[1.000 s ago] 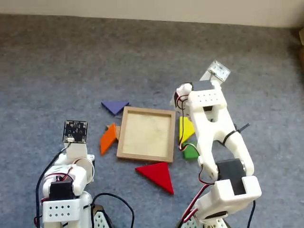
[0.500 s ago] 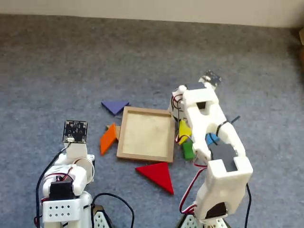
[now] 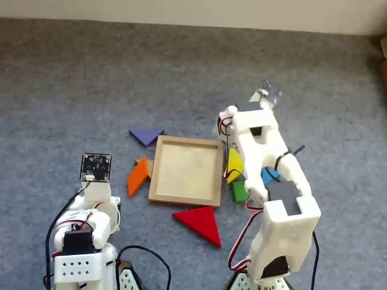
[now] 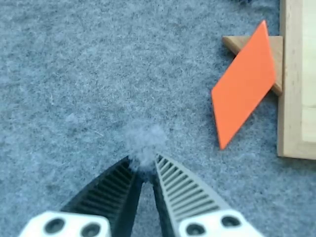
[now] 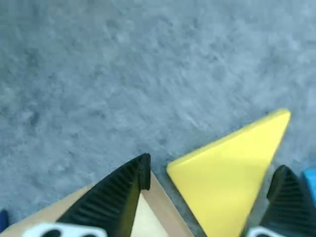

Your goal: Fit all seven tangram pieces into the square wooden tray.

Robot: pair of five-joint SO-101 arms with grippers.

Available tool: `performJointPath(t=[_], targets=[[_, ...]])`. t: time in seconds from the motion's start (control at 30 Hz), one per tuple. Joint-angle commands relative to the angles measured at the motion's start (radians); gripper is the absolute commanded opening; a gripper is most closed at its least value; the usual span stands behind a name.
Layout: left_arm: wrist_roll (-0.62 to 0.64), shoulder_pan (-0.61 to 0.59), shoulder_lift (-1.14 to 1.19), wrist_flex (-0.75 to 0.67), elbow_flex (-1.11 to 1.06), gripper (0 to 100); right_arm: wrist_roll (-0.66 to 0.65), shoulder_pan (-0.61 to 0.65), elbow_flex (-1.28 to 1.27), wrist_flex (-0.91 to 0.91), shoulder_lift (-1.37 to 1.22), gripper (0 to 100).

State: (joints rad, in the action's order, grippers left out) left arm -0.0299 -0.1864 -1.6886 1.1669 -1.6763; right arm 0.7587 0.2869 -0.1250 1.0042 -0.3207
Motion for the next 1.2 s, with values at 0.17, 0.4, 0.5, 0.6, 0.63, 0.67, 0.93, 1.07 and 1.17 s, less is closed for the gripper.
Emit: performJointPath(t=[0.17, 0.4, 0.5, 0.6, 0.63, 0.67, 0.93, 1.07, 1.17], targets=[[0.003, 0.005, -0.010, 0.003, -0.027, 0, 0.006, -0.016, 0.002, -0.018, -0.028, 36.4], [0.003, 0.005, -0.010, 0.003, -0.027, 0, 0.006, -0.044, -0.002, 0.013, -0.059, 36.4], [0.003, 0.005, -0.010, 0.003, -0.027, 0, 0.006, -0.042, 0.004, 0.065, -0.058, 36.4], [0.003, 0.005, -0.010, 0.003, -0.027, 0, 0.006, -0.042, 0.004, 0.088, -0.058, 36.4], [0.003, 0.005, -0.010, 0.003, -0.027, 0, 0.006, -0.042, 0.002, 0.088, -0.058, 36.4], [0.003, 0.005, -0.010, 0.003, -0.027, 0, 0.006, -0.042, 0.001, 0.088, -0.058, 36.1], [0.003, 0.005, -0.010, 0.003, -0.027, 0, 0.005, -0.044, 0.004, 0.088, -0.058, 22.5], [0.003, 0.005, -0.010, 0.003, -0.027, 0, 0.005, -0.050, 0.004, 0.091, -0.056, 22.5], [0.003, 0.005, -0.010, 0.003, -0.027, 0, 0.005, -0.073, 0.005, 0.133, -0.054, 22.5]])
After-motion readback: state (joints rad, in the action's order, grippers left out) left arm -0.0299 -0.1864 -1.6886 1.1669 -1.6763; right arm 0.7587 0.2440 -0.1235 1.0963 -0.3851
